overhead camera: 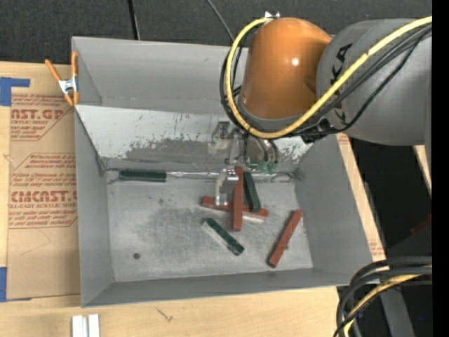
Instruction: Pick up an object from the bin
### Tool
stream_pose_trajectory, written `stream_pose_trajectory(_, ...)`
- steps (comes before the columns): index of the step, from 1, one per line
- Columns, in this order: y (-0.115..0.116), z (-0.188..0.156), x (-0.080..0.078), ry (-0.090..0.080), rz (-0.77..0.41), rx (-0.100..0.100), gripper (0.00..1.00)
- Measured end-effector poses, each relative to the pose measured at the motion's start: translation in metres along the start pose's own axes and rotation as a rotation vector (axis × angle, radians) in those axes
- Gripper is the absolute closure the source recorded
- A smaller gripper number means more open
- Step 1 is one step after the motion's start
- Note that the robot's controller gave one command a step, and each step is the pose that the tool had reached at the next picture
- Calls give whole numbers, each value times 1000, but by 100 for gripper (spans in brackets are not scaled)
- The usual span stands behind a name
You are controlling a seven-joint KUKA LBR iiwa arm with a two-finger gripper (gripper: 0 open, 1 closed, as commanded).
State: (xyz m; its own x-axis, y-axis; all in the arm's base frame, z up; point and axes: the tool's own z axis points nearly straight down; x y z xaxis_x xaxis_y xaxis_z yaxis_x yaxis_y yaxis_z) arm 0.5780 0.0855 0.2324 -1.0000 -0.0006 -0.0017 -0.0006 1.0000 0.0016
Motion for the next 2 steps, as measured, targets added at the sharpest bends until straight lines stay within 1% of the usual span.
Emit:
stream_pose_trajectory(1, -7, 46, -5, -6, -67, 1, 0)
stream_pose_trajectory(2, -12, 108, 7, -3, -101, 1, 0)
